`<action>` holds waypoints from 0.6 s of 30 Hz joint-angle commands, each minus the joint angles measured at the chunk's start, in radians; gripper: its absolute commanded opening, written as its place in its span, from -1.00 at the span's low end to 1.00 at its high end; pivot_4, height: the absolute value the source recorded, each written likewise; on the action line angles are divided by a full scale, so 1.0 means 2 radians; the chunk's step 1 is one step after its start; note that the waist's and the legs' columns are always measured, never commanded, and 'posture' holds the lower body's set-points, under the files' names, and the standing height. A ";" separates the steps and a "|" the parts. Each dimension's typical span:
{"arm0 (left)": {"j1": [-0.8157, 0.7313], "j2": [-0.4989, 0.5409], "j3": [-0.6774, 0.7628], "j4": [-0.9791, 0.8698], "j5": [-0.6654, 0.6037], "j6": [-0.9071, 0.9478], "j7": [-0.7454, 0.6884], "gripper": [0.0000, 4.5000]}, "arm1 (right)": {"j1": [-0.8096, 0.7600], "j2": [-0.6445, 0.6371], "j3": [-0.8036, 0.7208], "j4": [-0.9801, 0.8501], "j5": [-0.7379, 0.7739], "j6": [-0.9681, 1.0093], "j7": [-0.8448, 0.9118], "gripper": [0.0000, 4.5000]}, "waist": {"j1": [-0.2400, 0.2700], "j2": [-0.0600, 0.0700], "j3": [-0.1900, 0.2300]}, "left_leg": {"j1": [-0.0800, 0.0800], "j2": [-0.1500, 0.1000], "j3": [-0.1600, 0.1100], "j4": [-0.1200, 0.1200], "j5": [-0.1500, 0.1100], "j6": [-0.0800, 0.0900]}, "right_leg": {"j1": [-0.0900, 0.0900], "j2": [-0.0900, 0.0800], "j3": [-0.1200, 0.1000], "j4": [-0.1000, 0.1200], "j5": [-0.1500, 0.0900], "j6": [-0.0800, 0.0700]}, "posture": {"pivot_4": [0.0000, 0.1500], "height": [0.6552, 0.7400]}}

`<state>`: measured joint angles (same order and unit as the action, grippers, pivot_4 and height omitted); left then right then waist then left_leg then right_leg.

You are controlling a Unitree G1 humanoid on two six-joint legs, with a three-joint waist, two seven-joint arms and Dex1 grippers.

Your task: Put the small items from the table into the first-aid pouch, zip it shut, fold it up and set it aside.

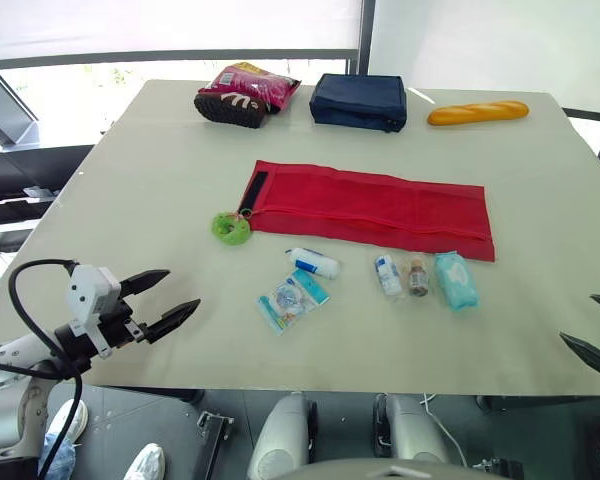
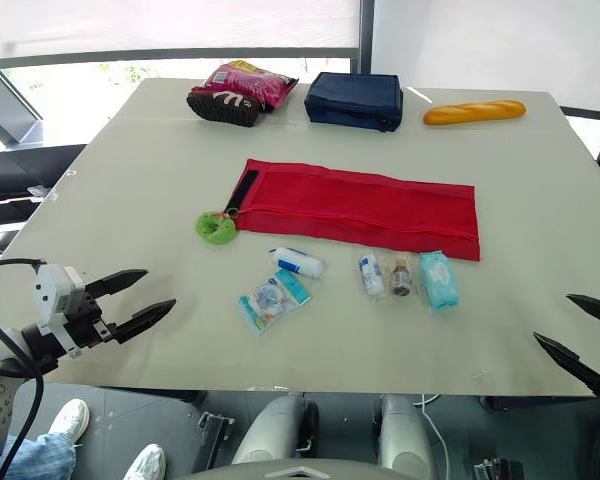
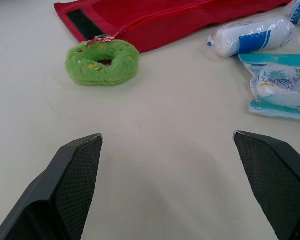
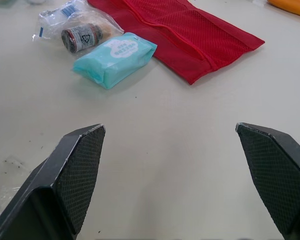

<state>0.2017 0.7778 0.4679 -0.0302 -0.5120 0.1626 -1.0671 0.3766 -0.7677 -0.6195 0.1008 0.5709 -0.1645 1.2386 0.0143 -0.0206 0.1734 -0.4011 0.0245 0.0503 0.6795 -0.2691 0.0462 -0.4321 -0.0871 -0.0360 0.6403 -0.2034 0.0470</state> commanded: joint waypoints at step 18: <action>0.017 -0.003 0.019 0.000 -0.011 -0.013 -0.016 1.00 | -0.013 -0.006 -0.017 0.020 0.000 -0.017 0.015 0.99 | 0.000 0.000 0.000 | 0.000 0.000 0.000 0.000 0.000 0.000 | 0.000 0.000 0.000 0.000 0.000 0.000 | 1.00 0.44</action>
<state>0.2319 0.7763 0.4700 -0.0280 -0.5147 0.1593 -1.0903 0.3566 -0.7678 -0.6195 0.1374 0.5607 -0.1802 1.2605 0.0143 -0.0206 0.1734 -0.4010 0.0244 0.0504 0.6795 -0.2691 0.0462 -0.4320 -0.0871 -0.0360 0.6404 -0.2034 0.0470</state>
